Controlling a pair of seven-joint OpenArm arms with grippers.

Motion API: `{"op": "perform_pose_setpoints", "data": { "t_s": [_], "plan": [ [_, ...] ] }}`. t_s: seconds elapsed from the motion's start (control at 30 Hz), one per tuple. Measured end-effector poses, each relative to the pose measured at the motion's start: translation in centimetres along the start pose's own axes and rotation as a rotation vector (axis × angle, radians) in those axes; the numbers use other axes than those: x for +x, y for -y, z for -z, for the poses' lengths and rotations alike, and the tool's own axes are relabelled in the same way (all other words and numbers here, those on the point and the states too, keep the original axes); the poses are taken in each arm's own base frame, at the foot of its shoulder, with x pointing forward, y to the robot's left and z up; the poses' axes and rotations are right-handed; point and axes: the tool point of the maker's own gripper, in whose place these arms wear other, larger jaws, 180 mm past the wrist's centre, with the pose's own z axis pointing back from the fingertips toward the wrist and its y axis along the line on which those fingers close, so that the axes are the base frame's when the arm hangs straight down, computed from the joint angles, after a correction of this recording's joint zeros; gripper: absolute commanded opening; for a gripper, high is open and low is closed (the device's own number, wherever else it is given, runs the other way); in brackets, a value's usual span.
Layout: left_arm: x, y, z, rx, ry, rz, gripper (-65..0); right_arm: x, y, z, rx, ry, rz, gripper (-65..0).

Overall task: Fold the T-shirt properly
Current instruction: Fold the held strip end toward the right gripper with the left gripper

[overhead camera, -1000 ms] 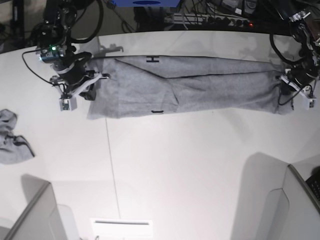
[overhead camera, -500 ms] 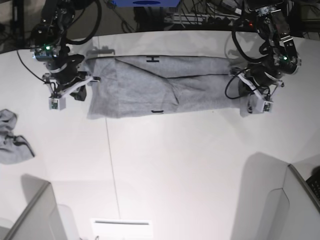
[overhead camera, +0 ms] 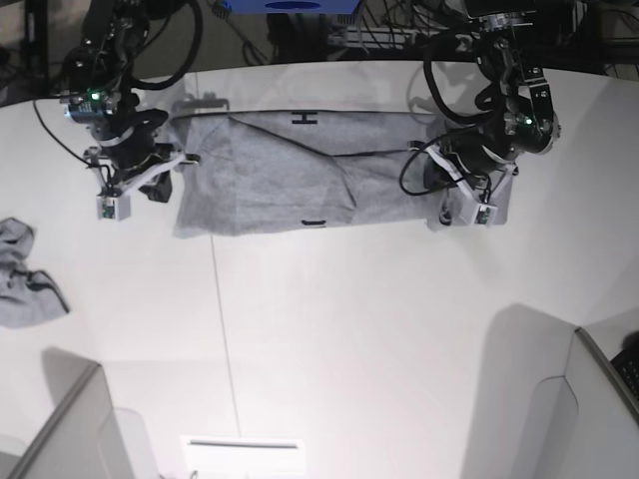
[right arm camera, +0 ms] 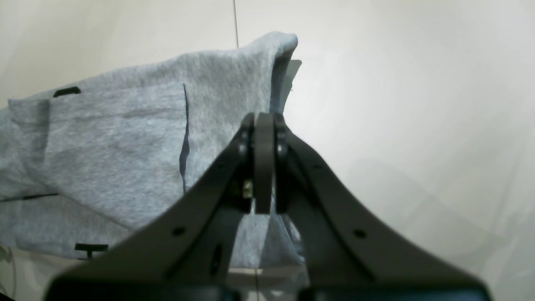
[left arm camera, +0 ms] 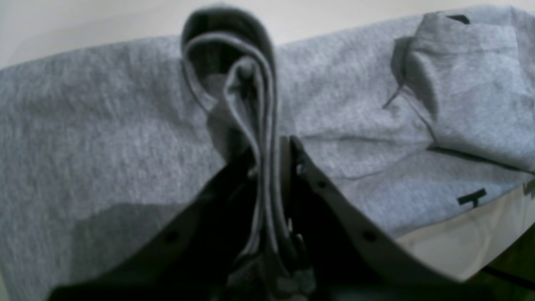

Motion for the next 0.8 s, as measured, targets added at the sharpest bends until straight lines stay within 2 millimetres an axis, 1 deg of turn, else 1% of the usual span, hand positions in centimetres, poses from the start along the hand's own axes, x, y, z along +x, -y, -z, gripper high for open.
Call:
{"op": "perform_pose_setpoints", "data": {
  "t_s": [0.07, 0.17, 0.27, 0.37, 0.47, 0.57, 0.7, 0.77, 0.8],
  "plan": [
    [0.0, 0.9, 0.4, -0.021, -0.002, 0.004, -65.0, 0.0, 0.0, 0.0, 0.000, -0.001, 0.000, -65.0],
    [0.6, 2.1, 0.8, -0.050, 0.016, -0.010, -65.0, 0.0, 0.0, 0.0, 0.000, -0.001, 0.001, -65.0],
    [1.2, 3.0, 1.1, -0.068, 0.035, -0.025, -65.0, 0.0, 0.0, 0.0, 0.000, -0.001, 0.000, -65.0],
    [1.2, 3.9, 1.5, -0.089, 0.001, -0.032, -65.0, 0.0, 0.0, 0.0, 0.000, -0.001, 0.000, -65.0],
    [2.1, 4.8, 1.8, -0.108, 0.019, -0.041, -65.0, 0.0, 0.0, 0.0, 0.000, 0.000, 0.001, -65.0],
    [2.5, 5.5, 2.2, -0.125, 0.017, -0.019, -65.0, 0.0, 0.0, 0.0, 0.000, -0.001, 0.000, -65.0],
    [0.0, 7.2, 4.0, -0.181, -0.074, -0.024, -65.0, 0.0, 0.0, 0.0, 0.001, 0.000, 0.000, -65.0],
    [-0.9, 7.4, 4.5, -0.195, -0.102, -0.039, -65.0, 0.0, 0.0, 0.0, -0.001, -0.001, 0.000, -65.0],
    [-1.1, 7.4, 4.6, -0.198, -0.105, -0.044, -65.0, 0.0, 0.0, 0.0, 0.000, -0.001, -0.001, -65.0]
  ]
}}
